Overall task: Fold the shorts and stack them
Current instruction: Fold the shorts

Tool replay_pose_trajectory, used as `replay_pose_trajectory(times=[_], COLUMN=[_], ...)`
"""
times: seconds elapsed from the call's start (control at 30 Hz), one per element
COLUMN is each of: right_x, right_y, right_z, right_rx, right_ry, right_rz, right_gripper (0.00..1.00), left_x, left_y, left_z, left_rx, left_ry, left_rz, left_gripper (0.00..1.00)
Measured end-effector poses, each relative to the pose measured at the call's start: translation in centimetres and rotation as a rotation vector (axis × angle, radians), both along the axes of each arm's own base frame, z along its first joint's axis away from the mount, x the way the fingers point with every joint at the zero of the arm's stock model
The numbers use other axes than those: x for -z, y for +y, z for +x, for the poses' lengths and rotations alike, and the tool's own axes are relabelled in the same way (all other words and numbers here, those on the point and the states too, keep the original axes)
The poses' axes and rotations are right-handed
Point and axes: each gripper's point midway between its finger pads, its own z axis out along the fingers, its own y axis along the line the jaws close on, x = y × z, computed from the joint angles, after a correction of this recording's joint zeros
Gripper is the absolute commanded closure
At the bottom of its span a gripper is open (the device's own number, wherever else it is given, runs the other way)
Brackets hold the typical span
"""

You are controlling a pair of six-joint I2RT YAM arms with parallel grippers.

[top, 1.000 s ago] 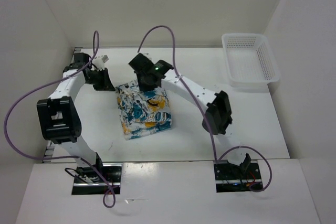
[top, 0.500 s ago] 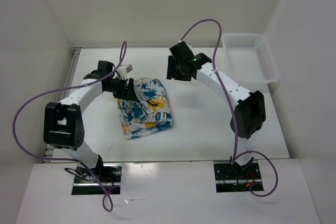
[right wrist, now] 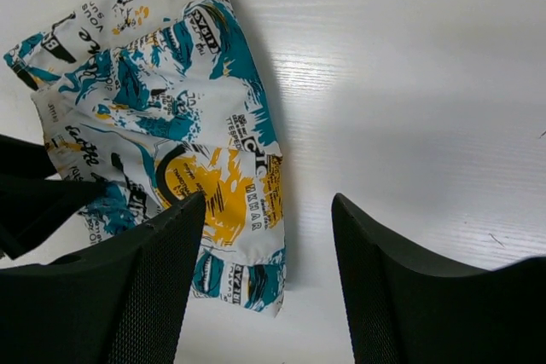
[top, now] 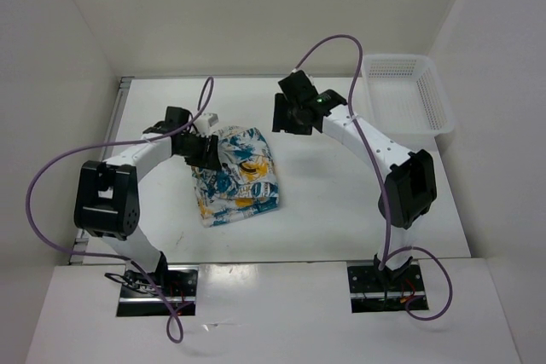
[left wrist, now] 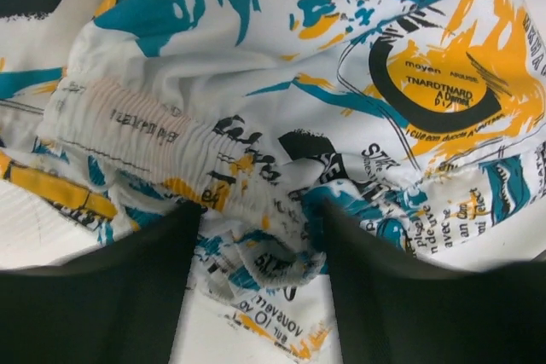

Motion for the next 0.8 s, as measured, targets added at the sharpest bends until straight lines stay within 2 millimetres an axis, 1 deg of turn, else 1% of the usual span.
replay_pose_trajectory(times=[0.07,0.1,0.2,0.23,0.33,0.4,0.43,0.5,0.57,0.6,0.63,0.67,0.7,0.77,0.8], right_x=[0.2,0.2,0.2,0.3,0.6,0.8,1.0,1.3,1.5,1.6,1.7,1.8,1.9,2.0,2.0], right_y=[0.0,0.0,0.1,0.0,-0.2,-0.3,-0.4,-0.4,-0.3,-0.1,0.2,0.4,0.8,1.8,2.2], right_z=[-0.1,-0.2,-0.2,-0.2,-0.2,-0.3,-0.4,-0.5,-0.6,-0.8,-0.8,-1.0,-1.2,-1.8,-2.1], right_rx=[-0.002,-0.005,-0.007,-0.007,-0.003,-0.002,-0.003,-0.009,-0.019,-0.030,-0.046,-0.064,-0.086,-0.144,-0.174], right_ry=[0.005,0.007,0.010,0.010,0.014,0.020,0.024,0.030,0.037,0.041,0.043,0.046,0.051,0.058,0.059], right_rz=[0.000,0.002,0.004,0.004,0.002,0.001,0.001,-0.002,0.004,0.010,0.018,0.026,0.037,0.055,0.058], right_gripper=[0.33,0.33,0.33,0.33,0.33,0.35,0.37,0.45,0.56,0.66,0.71,0.75,0.84,0.89,0.94], left_x=[0.5,1.0,2.3,2.4,1.8,0.7,0.0,-1.6,-3.0,-3.5,-3.7,-3.6,-3.3,-2.4,-1.8], left_y=[-0.2,-0.3,-0.4,-0.4,-0.2,0.0,0.2,0.5,0.7,0.7,0.7,0.6,0.5,0.6,0.7], left_z=[0.0,-0.1,-0.6,-0.7,-0.7,-1.0,-1.1,-1.3,-1.5,-1.8,-2.0,-2.3,-2.7,-3.9,-4.6], left_rx=[0.005,0.008,0.012,0.011,0.006,0.003,-0.003,-0.010,-0.016,-0.016,-0.014,-0.010,-0.009,-0.011,-0.015], left_ry=[0.000,0.010,0.049,0.055,0.054,0.052,0.048,0.032,0.013,0.010,0.014,0.021,0.033,0.075,0.103], left_rz=[-0.010,-0.016,-0.020,-0.020,-0.020,-0.035,-0.041,-0.053,-0.065,-0.073,-0.080,-0.086,-0.088,-0.086,-0.082], left_gripper=[0.57,0.71,0.90,0.99,1.00,1.00,1.00,1.00,1.00,1.00,1.00,1.00,1.00,1.00,1.00])
